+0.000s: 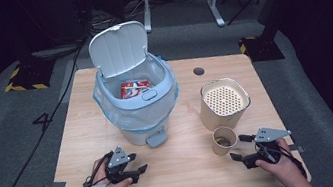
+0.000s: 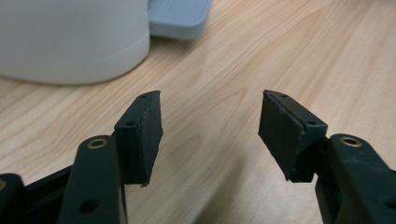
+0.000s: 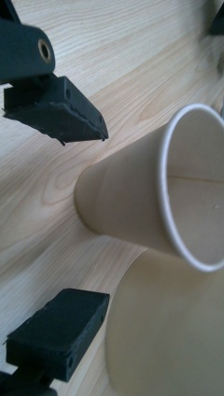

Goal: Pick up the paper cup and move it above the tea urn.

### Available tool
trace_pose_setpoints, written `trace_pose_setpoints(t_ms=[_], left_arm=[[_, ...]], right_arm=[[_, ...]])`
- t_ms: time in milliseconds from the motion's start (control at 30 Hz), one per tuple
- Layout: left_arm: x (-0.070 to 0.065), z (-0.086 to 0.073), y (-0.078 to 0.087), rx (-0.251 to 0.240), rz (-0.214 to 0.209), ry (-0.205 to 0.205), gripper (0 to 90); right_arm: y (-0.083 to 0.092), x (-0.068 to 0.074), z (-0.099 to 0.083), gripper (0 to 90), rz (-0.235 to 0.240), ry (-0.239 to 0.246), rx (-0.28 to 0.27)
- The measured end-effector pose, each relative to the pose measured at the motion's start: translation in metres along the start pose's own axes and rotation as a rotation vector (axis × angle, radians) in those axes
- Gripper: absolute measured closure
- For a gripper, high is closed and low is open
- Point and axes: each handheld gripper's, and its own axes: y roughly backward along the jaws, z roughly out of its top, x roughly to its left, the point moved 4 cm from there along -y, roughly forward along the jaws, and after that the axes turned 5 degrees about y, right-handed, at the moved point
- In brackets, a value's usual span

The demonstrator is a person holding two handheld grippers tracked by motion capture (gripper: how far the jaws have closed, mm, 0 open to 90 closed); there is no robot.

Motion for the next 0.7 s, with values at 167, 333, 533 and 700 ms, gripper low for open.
trace_pose_setpoints(t_ms=[167, 333, 533, 700], left_arm=[[0.005, -0.004, -0.003, 0.049, 0.051, 0.010, 35.9], [0.007, -0.004, -0.003, 0.064, 0.107, -0.015, 31.7], [0.007, -0.004, -0.005, 0.069, 0.112, -0.015, 28.2], [0.007, -0.003, -0.005, 0.069, 0.115, -0.012, 27.7]], right_arm=[[-0.010, 0.001, 0.005, 18.2, 0.003, -0.019, -0.050], [-0.019, 0.001, 0.007, 17.4, 0.006, -0.014, -0.060], [-0.027, 0.003, 0.009, 17.9, 0.002, -0.013, -0.059], [-0.038, 0.006, 0.015, 21.4, -0.011, 0.003, -0.063]])
